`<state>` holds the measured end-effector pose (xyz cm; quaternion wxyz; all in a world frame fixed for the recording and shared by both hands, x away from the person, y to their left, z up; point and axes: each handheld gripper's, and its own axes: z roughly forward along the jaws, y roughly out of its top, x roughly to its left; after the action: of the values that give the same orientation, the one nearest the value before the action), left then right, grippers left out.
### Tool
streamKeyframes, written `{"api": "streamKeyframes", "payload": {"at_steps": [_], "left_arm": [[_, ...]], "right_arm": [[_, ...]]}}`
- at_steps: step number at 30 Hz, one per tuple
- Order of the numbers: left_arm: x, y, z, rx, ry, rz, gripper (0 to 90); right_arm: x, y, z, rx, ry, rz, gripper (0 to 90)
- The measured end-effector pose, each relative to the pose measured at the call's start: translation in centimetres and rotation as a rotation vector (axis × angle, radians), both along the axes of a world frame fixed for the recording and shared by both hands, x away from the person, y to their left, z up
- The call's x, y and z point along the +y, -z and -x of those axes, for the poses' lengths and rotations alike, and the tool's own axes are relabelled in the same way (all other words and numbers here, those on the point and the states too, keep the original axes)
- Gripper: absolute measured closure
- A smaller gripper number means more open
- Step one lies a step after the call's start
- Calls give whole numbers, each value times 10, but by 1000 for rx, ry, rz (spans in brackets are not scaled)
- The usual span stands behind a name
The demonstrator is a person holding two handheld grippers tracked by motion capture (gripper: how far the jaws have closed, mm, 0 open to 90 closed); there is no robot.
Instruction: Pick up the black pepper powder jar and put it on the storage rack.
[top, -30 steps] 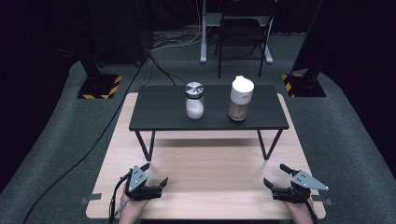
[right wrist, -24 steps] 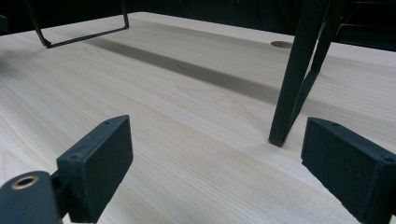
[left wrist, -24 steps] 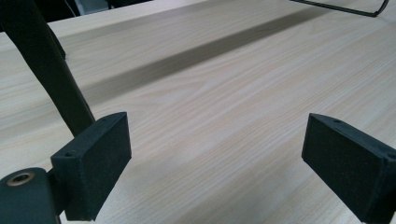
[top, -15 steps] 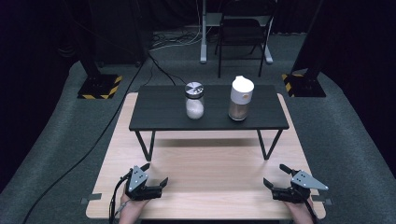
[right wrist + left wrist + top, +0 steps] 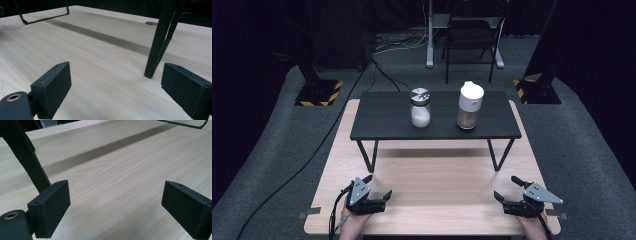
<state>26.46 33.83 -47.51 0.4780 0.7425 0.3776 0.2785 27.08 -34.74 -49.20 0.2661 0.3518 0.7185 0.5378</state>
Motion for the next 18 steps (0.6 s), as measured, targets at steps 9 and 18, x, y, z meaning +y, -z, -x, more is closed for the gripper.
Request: {"api": "streamKeyframes", "payload": {"at_steps": [9,18], "left_arm": [[-1,0,0,2,-2,-1,78],[-1,0,0,1,-2,-1,78]], "right_arm": [[1,0,0,0,-1,5,83],[1,-1,0,2,2,6,83]]}}
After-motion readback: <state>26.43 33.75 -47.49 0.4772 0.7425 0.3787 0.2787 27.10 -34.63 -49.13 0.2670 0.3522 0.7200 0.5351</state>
